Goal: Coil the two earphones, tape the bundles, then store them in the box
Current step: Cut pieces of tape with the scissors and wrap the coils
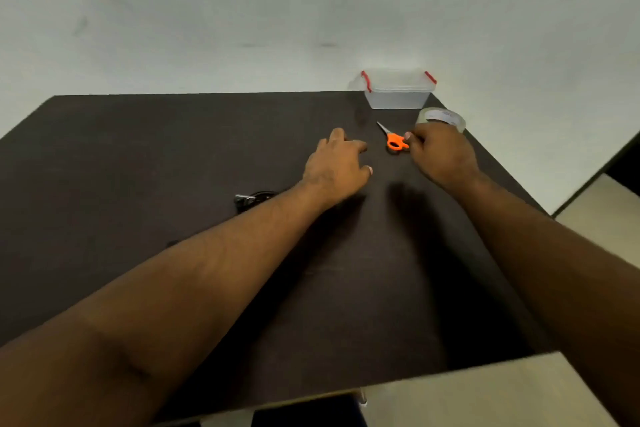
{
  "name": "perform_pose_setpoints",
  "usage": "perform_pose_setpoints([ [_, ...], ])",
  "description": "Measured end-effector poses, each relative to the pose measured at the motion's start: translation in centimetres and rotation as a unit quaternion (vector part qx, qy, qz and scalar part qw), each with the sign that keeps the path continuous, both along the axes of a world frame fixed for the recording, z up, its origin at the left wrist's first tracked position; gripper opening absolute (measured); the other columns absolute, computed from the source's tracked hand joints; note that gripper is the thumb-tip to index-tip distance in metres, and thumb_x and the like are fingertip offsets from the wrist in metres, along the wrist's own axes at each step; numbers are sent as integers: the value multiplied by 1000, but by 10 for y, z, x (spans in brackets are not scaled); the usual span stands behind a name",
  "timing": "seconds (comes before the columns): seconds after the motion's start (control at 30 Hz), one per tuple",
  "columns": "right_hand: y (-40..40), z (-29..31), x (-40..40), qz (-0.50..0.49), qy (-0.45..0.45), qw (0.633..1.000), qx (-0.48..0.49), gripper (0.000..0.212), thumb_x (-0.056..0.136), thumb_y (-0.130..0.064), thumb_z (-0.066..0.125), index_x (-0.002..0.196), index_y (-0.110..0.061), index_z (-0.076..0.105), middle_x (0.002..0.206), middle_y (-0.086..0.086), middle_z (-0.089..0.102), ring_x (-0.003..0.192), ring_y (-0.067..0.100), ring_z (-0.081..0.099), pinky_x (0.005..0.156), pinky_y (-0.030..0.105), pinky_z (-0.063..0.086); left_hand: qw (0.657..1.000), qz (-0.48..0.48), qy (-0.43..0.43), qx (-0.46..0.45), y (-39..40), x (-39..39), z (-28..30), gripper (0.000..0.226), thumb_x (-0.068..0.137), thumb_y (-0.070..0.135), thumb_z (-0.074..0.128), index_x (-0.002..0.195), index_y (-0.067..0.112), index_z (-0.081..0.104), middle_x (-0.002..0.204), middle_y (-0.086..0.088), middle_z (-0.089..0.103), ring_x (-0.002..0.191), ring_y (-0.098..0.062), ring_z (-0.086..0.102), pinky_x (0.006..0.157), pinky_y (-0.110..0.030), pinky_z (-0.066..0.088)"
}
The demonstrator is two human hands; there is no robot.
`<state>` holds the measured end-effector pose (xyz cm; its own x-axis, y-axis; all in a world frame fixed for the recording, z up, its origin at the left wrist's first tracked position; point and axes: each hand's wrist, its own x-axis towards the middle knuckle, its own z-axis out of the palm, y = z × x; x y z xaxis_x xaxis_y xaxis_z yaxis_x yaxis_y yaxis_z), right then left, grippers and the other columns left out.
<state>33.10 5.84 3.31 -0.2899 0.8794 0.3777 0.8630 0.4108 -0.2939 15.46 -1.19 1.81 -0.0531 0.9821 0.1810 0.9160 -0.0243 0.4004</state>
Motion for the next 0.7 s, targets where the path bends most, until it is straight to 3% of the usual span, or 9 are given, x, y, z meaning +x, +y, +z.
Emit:
perform_pose_setpoints([
  [0.17, 65, -1, 52, -46, -27, 999, -7, 30, 93, -19, 54, 118, -10, 68, 121, 19, 62, 110, 37, 56, 92, 40, 45, 998, -39, 47, -18, 66, 40, -14, 52, 88, 46, 57, 136, 27, 49, 134, -9, 43, 121, -31, 47, 94, -46, 43],
  [0.3, 102, -10, 72, -51, -71, 995, -47, 44, 90, -18, 57, 134, -12, 55, 136, 16, 53, 124, 37, 47, 103, 47, 41, 997, -68, 36, -8, 100, 54, -26, 55, 94, 49, 45, 145, 31, 35, 155, -11, 26, 136, -35, 34, 105, -52, 34],
  [0.37, 113, -16, 72, -32, -79, 994, -72, 47, 89, -20, 58, 136, -14, 53, 141, 15, 50, 129, 34, 44, 108, 45, 37, 995, -85, 46, -2, 111, 53, -34, 52, 99, 47, 35, 148, 31, 30, 156, -9, 27, 139, -34, 33, 109, -52, 31],
  [0.47, 118, -28, 65, 7, -71, 994, -81, 46, 91, -27, 58, 136, -17, 54, 144, 9, 49, 133, 29, 42, 111, 36, 32, 994, -100, 43, 9, 116, 50, -41, 43, 101, 39, 35, 141, 26, 45, 148, -6, 42, 135, -32, 39, 110, -48, 29],
  [0.57, 113, -38, 60, 8, -16, 999, -46, 45, 94, -40, 52, 134, -19, 57, 143, 4, 51, 133, 26, 42, 110, 39, 35, 996, -85, -2, 28, 110, 52, -39, 31, 100, 32, 42, 121, 22, 62, 132, -6, 55, 122, -30, 50, 102, -43, 36],
  [0.7, 113, -33, 63, 21, 57, 996, -72, 36, 101, -27, 41, 132, -19, 58, 142, 6, 51, 131, 26, 45, 105, 25, 29, 999, -53, -14, -2, 98, 54, -30, 28, 100, 30, 44, 111, 20, 67, 128, -9, 59, 112, -30, 58, 87, -39, 47],
])
